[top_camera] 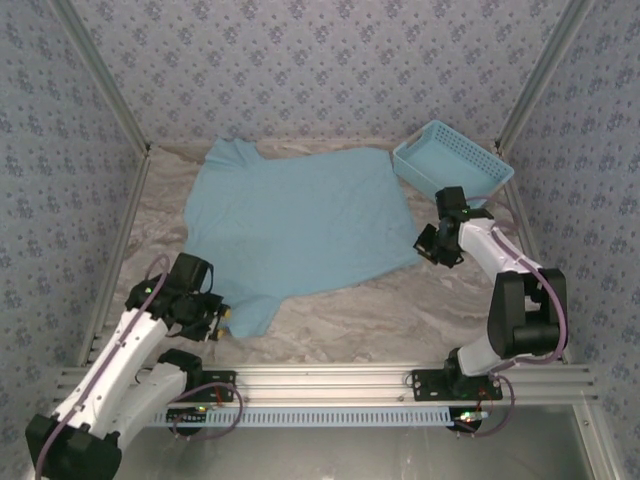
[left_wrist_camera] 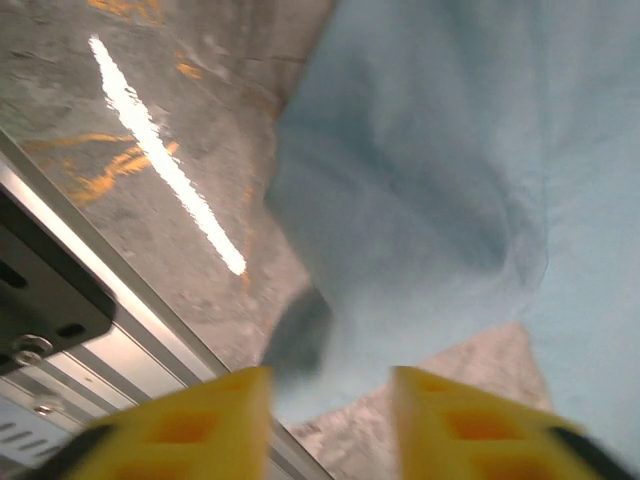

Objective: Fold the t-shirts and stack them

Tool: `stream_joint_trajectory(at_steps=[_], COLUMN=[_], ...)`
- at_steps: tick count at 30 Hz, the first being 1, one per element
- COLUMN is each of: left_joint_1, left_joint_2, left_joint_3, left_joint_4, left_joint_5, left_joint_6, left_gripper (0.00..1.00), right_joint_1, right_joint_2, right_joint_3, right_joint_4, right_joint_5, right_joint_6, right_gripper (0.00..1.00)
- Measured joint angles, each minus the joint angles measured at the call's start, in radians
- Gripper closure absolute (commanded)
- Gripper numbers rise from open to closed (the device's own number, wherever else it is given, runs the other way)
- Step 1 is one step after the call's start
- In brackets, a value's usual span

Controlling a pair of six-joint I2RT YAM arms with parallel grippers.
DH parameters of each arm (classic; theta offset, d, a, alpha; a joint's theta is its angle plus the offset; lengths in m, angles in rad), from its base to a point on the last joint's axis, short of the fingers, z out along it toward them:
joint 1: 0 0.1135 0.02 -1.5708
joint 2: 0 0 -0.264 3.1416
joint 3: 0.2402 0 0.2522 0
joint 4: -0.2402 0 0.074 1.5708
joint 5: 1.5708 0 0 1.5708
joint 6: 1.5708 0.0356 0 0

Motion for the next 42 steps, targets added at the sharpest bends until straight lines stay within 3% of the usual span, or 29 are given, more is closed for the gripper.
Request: stream_joint_trajectory(at_steps=[2,6,9,12,17,24,33,42], left_joint_1=[0.000,0.011,0.076,0.162,0.252,0.350,0.531,0.541], left_joint_2=[0.045,0.124,0.159,0.238,0.552,0.916,0.923,1.072], left_joint_3=[-0.006,0.081,0.173,0.185,0.250,0.389,0.368,0.559], left_joint_4=[0.006,-0.008,0.018,0.101,0.284,0.468,0.480,0.436], left_joint_5=[0.005,-0.024,-0.035,-0.031,-0.026,-0.029,0.009,0.066], left_joint_6=[0.029,0.111,0.169,0.211,0.276,0.348,0.450,0.551], left_gripper=[0.41,0.43,0.54,0.65,0.72,0.78,0.77,0.76], right_joint_1=[0.000,0.001,0.015,0.065,0.125,0.161,0.246,0.237], right_joint_2=[-0.001,-0.092,-0.180,-0.183,-0.012,0.241,0.394,0.528], right_joint_3=[-0.007,-0.045,-0.047,-0.037,-0.003,0.143,0.271,0.422], right_joint_4=[-0.010,-0.037,-0.035,0.006,0.146,0.222,0.212,0.148], right_joint_5=[0.033,0.120,0.168,0.161,0.067,-0.024,-0.054,-0.058], right_joint_6=[-0.002,0.031,0.042,0.041,0.032,-0.006,-0.039,-0.021], right_gripper=[0.67,0.65,0.65,0.70,0.76,0.73,0.67,0.69])
